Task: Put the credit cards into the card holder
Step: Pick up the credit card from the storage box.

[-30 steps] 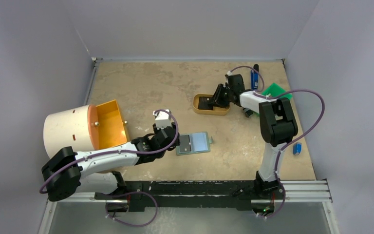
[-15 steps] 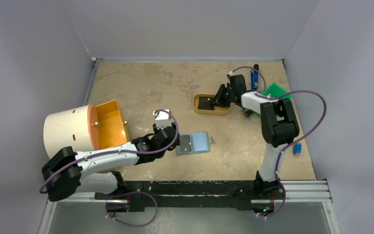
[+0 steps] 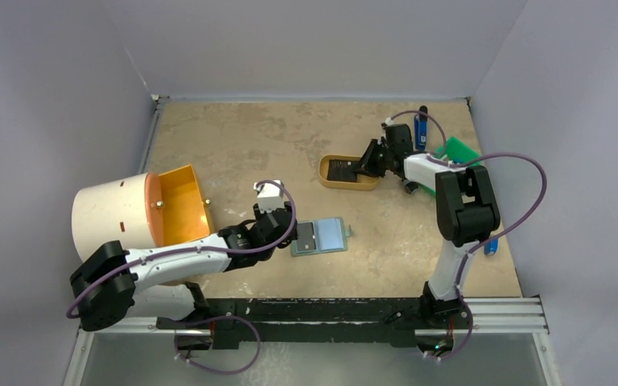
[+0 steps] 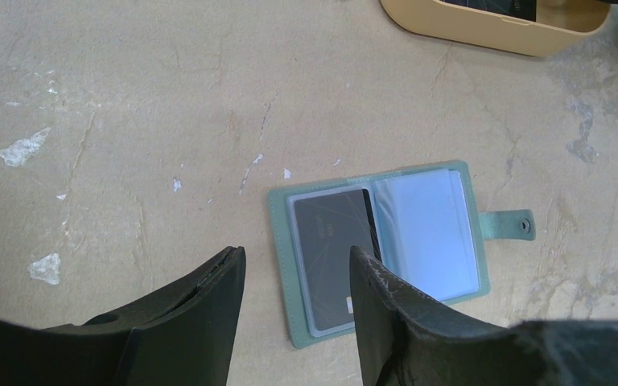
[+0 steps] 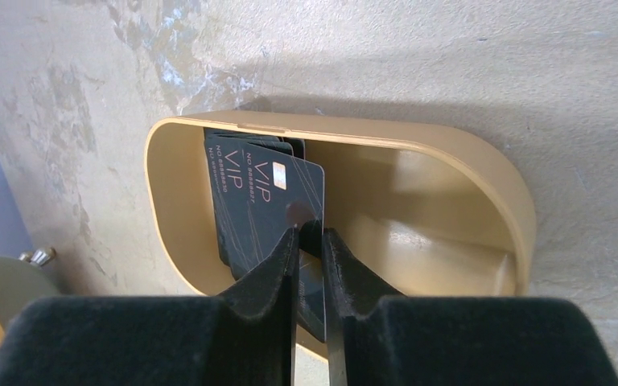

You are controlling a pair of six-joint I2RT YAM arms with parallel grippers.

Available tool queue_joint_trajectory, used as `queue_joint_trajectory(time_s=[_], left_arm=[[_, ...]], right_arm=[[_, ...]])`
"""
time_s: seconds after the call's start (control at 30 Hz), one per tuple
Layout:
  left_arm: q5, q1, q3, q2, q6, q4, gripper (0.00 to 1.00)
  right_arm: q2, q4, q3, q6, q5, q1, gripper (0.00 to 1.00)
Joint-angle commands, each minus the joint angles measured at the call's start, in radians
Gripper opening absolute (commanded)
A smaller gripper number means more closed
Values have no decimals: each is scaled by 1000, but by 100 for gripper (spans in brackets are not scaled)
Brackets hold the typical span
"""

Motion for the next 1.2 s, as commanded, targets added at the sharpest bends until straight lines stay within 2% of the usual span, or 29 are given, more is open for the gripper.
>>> queue_joint_trajectory(time_s=[0.0,0.17,0.43,0.83,0.9,1.0,1.1,1.17], left_arm=[[-23,2,48,6,5,8,50],[-23,2,46,3,2,6,50],[-26,2,39,-12,-6,3,49],[-40,2,35,-57,-16,-12,49],[-46,2,36,-67,-15,-16,49],[-50,2,35,-89,-9,-8,49],[0,2,25,-101,20,42,51],[68,2,20,-94,49,108,54]], right_arm=[[-37,-49,-23,-13,22,-11,5],[-67,-56,-29,-10,11,-11,0],[-171,-91,-12,27,-1,-11,0],[-293,-207,100,163,-64,-11,0],[-331,-215,111,126,-79,1,0],[-430,-297,120,-38,-30,73,0],[-536,-363,11,-181,38,160,0],[-601,-385,-93,-192,67,186,0]])
